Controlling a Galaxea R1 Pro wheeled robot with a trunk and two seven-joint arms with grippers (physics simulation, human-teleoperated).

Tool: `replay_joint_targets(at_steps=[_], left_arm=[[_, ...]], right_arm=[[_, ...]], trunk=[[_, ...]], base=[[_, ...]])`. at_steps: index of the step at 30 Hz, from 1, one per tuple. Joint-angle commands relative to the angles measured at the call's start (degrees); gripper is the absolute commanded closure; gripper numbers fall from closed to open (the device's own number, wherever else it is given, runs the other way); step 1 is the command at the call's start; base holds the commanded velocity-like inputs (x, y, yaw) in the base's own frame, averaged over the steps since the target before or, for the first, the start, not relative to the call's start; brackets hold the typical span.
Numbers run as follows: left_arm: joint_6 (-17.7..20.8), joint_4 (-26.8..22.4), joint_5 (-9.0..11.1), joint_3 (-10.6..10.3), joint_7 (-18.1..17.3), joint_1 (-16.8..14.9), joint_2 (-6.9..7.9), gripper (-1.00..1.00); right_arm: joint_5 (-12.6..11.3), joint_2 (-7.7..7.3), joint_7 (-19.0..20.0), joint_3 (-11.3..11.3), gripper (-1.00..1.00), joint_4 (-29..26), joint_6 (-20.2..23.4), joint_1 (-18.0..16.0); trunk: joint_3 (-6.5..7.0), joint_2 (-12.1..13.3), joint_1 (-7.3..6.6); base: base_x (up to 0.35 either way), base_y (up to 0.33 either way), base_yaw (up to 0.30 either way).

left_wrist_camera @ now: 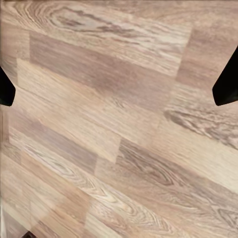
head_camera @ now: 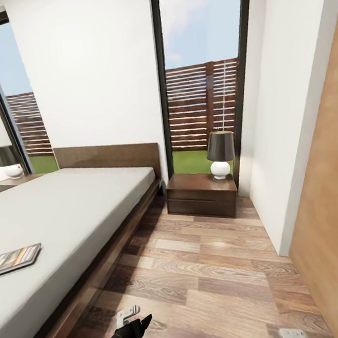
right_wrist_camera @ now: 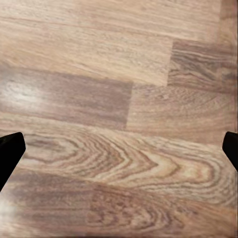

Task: In the bedroom, move the book from the bed onto either nightstand, and place the two sandals side by side next to the bed.

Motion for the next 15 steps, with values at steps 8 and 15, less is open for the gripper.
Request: replay_joint_targets(at_steps=[8,15], left_arm=[[-0.04,0.08,-0.01,0.42,-0.28,-0.03,0.0,-1.0],[-0.04,0.08,-0.01,0.42,-0.28,-0.03,-0.01,-1.0]], right_arm=[[0.56,0.01,0.27,-0.51,-1.0,0.01,-0.04,-0.04],[0.54,0.01,0.27,-0.51,-1.0,0.01,-0.04,-0.04]], trunk=[[0.28,-0.02,-0.01],[0.58,-0.02,-0.01]], base=[[0.0,0.0,-0.28],[0.0,0.0,-0.28]])
